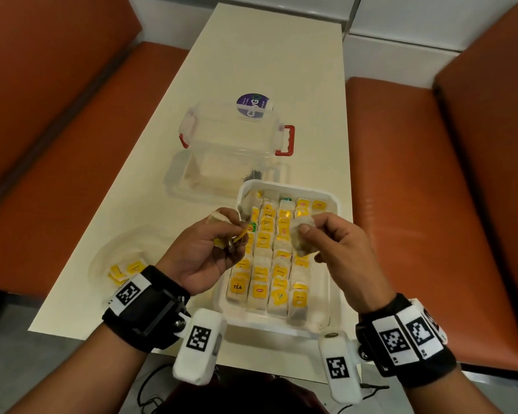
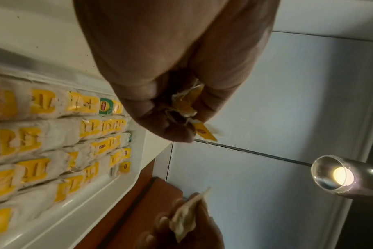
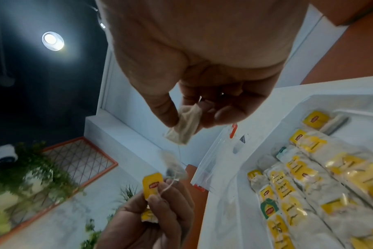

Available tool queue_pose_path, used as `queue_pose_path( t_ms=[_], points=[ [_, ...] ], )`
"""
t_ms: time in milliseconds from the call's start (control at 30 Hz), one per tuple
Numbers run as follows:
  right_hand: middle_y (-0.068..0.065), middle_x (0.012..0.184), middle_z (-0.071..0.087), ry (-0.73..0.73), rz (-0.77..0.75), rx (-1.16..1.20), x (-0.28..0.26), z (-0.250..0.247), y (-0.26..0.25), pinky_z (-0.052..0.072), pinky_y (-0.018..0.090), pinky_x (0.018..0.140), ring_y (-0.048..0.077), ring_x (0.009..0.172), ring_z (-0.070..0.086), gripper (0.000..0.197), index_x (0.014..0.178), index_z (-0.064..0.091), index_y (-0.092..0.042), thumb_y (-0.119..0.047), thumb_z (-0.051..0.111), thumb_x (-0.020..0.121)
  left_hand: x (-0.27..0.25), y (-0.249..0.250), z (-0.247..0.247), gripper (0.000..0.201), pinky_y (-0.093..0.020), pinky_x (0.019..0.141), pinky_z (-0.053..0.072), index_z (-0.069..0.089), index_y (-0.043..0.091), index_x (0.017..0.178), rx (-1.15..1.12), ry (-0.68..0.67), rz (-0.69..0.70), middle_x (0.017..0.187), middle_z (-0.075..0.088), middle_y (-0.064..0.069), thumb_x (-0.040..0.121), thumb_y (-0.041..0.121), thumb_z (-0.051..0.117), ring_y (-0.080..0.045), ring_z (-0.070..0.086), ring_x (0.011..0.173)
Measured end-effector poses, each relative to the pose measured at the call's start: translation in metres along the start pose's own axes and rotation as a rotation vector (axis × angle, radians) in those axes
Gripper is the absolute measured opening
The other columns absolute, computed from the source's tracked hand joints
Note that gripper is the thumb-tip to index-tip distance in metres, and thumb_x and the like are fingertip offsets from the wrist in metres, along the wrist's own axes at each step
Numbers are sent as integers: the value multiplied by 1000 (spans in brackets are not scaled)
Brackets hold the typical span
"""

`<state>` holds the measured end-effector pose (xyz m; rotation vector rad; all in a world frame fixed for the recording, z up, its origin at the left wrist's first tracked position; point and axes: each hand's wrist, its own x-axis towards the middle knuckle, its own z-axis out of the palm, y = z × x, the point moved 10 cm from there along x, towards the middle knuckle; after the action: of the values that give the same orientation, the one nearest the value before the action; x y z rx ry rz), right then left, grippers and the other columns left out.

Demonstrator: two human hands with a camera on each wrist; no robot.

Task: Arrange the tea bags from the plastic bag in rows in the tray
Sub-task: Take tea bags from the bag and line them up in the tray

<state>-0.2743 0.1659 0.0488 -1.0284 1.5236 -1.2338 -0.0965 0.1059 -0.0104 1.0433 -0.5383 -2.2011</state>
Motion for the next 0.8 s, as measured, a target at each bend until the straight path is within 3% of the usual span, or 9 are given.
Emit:
queue_pose_path(
  t_ms=[67, 200, 300, 433, 533, 600, 667, 733, 800],
  points=[
    [5, 78, 73, 34, -7, 22, -1, -13, -3, 45, 19, 60, 12, 70, 64, 11, 89, 68, -10, -14, 61, 97, 4, -1, -1, 18, -21, 52, 52, 59, 16, 72, -49, 15, 1, 75, 63, -6, 73, -2, 58, -15, 61, 66],
    [1, 79, 72, -12, -76, 42, -4, -26, -25, 44, 20, 59, 9, 69, 62, 16, 91, 68, -10, -25, 63, 89, 14, -8, 1, 26, -21, 51, 51, 58, 15, 70, -66, 27, -5, 76, 59, -5, 83, -6, 50, -16, 59, 65],
    [5, 82, 72, -35, -140, 40, -4, -33, -43, 45, 20, 59, 10, 70, 61, 19, 95, 68, -7, -24, 63, 89, 20, -19, 10, 25, -20, 50, 49, 57, 15, 73, -63, -10, -30, 77, 56, -6, 79, -8, 49, -13, 55, 62],
    [5, 81, 71, -44, -178, 55, -1, -39, -53, 44, 19, 58, 8, 67, 59, 18, 98, 67, -3, -19, 62, 91, 26, -28, 7, 36, -20, 50, 48, 66, 13, 77, -40, 22, -27, 82, 62, -8, 86, -13, 42, -13, 52, 62],
    [2, 79, 71, -70, -173, 26, 1, -38, -50, 43, 19, 57, 8, 65, 59, 16, 99, 67, -4, -17, 63, 91, 27, -20, -7, 33, -18, 47, 40, 63, 13, 75, 140, 101, 19, 75, 61, -4, 87, -10, 43, -11, 47, 57],
    [-2, 77, 71, -90, -161, -8, 2, -37, -46, 44, 18, 57, 6, 65, 60, 13, 99, 67, -4, -14, 63, 93, 29, -9, -13, 24, -17, 45, 35, 59, 15, 74, 332, 121, 52, 68, 54, 0, 86, -4, 52, -9, 43, 55],
    [-4, 75, 71, -107, -146, -36, 5, -38, -43, 44, 17, 57, 5, 65, 60, 12, 98, 68, -4, -13, 63, 93, 29, 1, -8, 12, -18, 44, 33, 61, 18, 81, 502, 65, 72, 66, 53, 5, 78, 9, 69, -8, 41, 55],
    [-2, 75, 72, -132, -117, -46, 9, -38, -38, 44, 17, 57, 5, 64, 62, 14, 99, 68, -2, -14, 64, 93, 30, 5, 11, 32, -18, 48, 32, 67, 21, 102, 657, -89, 76, 70, 54, 7, 73, 22, 82, -5, 45, 57],
    [1, 76, 73, -161, -85, -45, 13, -35, -35, 43, 18, 58, 8, 65, 62, 20, 99, 69, -1, -18, 66, 90, 30, -5, 40, 58, -20, 52, 30, 61, 39, 126, 801, -308, 67, 74, 50, 2, 74, 28, 85, -5, 49, 62]
  ],
)
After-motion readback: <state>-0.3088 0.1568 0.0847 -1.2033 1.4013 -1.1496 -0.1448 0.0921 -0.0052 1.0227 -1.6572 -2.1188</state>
